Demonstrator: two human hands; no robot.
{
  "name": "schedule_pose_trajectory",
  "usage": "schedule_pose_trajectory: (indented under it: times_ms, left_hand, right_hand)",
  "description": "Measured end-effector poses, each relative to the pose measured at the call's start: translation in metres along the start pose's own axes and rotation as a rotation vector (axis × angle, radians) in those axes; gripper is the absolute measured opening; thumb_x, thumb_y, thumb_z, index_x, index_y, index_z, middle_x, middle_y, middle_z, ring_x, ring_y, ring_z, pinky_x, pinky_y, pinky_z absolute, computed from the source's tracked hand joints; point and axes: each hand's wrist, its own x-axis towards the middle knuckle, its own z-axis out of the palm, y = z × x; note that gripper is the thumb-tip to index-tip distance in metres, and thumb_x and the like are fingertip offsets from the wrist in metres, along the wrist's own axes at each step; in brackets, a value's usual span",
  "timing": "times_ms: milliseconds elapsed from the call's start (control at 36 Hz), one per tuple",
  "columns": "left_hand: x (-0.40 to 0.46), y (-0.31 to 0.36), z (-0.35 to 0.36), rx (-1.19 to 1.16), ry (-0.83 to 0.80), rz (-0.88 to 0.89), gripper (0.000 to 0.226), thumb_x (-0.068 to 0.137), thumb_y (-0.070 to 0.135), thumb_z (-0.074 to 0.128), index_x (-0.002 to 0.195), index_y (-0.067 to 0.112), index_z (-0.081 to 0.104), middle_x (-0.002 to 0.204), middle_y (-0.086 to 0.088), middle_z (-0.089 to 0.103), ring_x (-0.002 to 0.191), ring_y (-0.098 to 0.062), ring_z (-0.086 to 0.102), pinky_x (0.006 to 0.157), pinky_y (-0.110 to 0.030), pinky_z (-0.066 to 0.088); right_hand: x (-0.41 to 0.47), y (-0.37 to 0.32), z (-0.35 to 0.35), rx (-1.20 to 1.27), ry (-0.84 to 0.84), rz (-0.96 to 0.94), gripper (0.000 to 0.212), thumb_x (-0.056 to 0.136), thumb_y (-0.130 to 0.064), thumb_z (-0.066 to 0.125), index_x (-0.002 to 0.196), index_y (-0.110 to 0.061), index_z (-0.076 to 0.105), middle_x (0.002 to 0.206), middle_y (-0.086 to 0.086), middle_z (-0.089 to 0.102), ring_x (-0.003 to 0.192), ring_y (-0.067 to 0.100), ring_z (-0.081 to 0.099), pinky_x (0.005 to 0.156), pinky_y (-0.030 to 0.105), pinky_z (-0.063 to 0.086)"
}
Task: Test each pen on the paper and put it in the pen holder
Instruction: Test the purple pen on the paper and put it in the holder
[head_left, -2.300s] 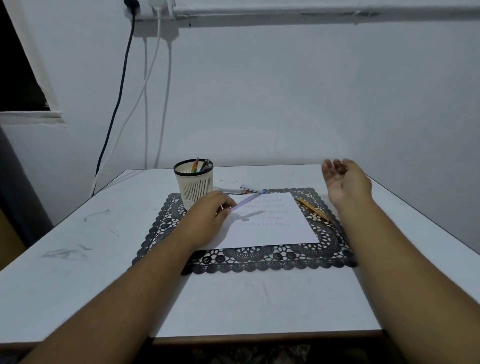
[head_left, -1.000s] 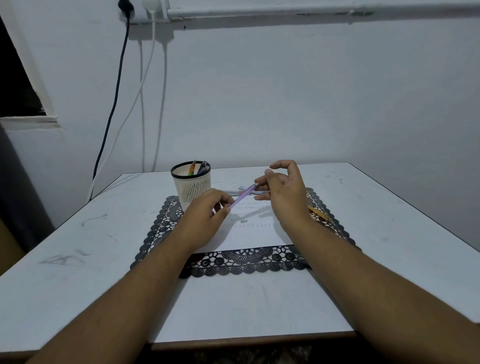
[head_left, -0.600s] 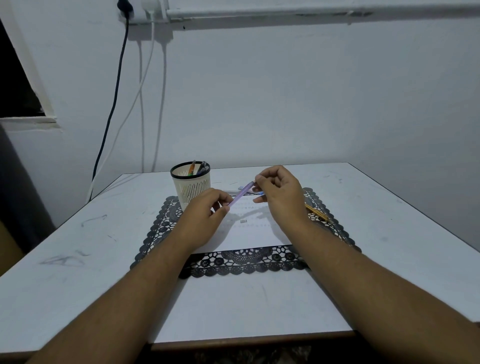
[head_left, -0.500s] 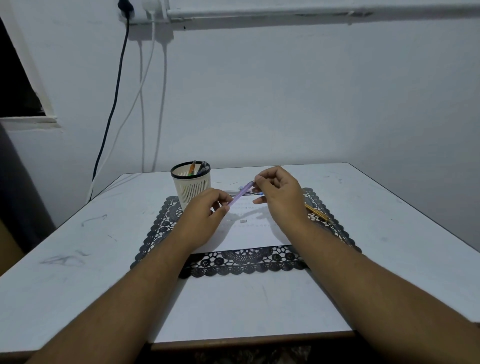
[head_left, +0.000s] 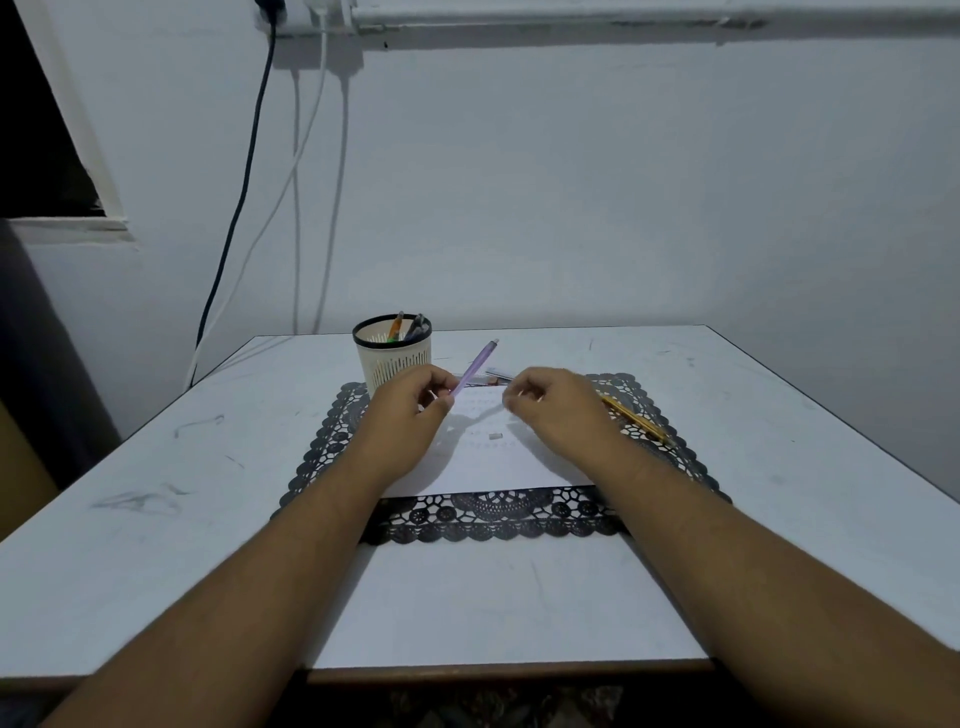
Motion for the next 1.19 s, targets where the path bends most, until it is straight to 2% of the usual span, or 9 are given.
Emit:
schedule_pose_trajectory:
  times_ms: [167,278,472,583,611,722,806,944,1194]
  left_hand:
    - [0.001,-0.005,-0.004,0.151,-0.009,0.004,0.013,0.098,0.011,0.064,0.105,0.019,0.071,0.094,0.007,0.063,0.079,-0.011,0.057,0.071,-0.028,0.047]
    - [0.001,-0.006,-0.006,0.264,-0.045,0.000,0.012,0.098,0.012,0.064,0.106,0.018,0.071,0.098,0.005,0.061,0.080,-0.004,0.055,0.067,-0.017,0.039]
    - [0.001,-0.010,-0.009,0.327,-0.102,-0.010,0.014,0.096,0.010,0.064,0.100,0.022,0.070,0.101,0.004,0.062,0.085,-0.006,0.056,0.074,-0.026,0.044]
    - [0.001,-0.011,-0.010,0.383,-0.139,-0.004,0.012,0.096,0.012,0.064,0.099,0.022,0.069,0.103,0.006,0.063,0.090,-0.011,0.057,0.073,-0.024,0.043]
    - [0.001,-0.011,-0.011,0.396,-0.146,-0.007,0.011,0.097,0.013,0.064,0.099,0.022,0.069,0.103,0.006,0.063,0.092,-0.012,0.058,0.074,-0.025,0.043]
    - [0.001,-0.011,-0.011,0.420,-0.162,-0.004,0.010,0.098,0.013,0.063,0.102,0.020,0.070,0.105,0.006,0.063,0.093,-0.010,0.056,0.072,-0.019,0.041]
    - [0.001,-0.010,-0.010,0.425,-0.172,0.021,0.011,0.098,0.013,0.063,0.102,0.020,0.070,0.104,0.007,0.063,0.093,-0.010,0.055,0.071,-0.018,0.039]
    - [0.000,-0.009,-0.009,0.426,-0.168,0.047,0.009,0.098,0.016,0.064,0.104,0.020,0.070,0.104,0.007,0.063,0.091,-0.009,0.055,0.071,-0.023,0.039]
    - [0.000,-0.008,-0.010,0.426,-0.184,0.083,0.010,0.098,0.015,0.064,0.105,0.020,0.069,0.101,0.009,0.061,0.084,-0.001,0.051,0.067,-0.011,0.034]
  right_hand:
    - [-0.005,0.002,0.007,-0.124,-0.212,0.067,0.004,0.089,-0.027,0.075,0.086,-0.025,0.075,0.085,-0.009,0.070,0.077,0.012,0.063,0.069,0.029,0.049]
    - [-0.002,0.004,0.007,-0.149,-0.259,0.049,0.004,0.092,-0.022,0.076,0.088,-0.020,0.076,0.091,-0.005,0.073,0.089,0.015,0.066,0.078,0.031,0.052]
    - [0.000,0.008,0.007,-0.192,-0.212,0.051,0.012,0.098,-0.022,0.068,0.087,-0.021,0.071,0.091,-0.005,0.071,0.087,0.018,0.066,0.077,0.034,0.053]
    - [0.003,0.010,-0.005,-0.036,-0.124,0.102,0.012,0.100,-0.015,0.065,0.090,-0.015,0.071,0.088,0.002,0.069,0.073,0.013,0.058,0.052,0.010,0.042]
    - [0.004,0.010,-0.008,-0.004,-0.110,0.107,0.012,0.100,-0.015,0.065,0.089,-0.015,0.071,0.089,0.004,0.069,0.072,0.012,0.055,0.053,0.010,0.041]
    - [0.009,0.010,-0.015,0.003,-0.098,0.061,0.014,0.099,-0.022,0.067,0.085,-0.023,0.070,0.088,0.007,0.071,0.072,0.014,0.054,0.067,0.030,0.042]
    - [0.008,0.008,-0.017,0.009,-0.091,0.029,0.012,0.099,-0.022,0.068,0.088,-0.021,0.072,0.079,0.004,0.066,0.064,0.009,0.049,0.061,0.026,0.038]
    - [0.007,0.006,-0.016,0.000,-0.092,-0.007,0.010,0.099,-0.024,0.068,0.091,-0.023,0.072,0.086,0.006,0.071,0.065,0.008,0.050,0.061,0.025,0.039]
    - [0.008,0.007,-0.015,-0.007,-0.116,-0.031,0.010,0.098,-0.023,0.069,0.089,-0.026,0.071,0.078,-0.003,0.064,0.066,0.009,0.051,0.061,0.025,0.040]
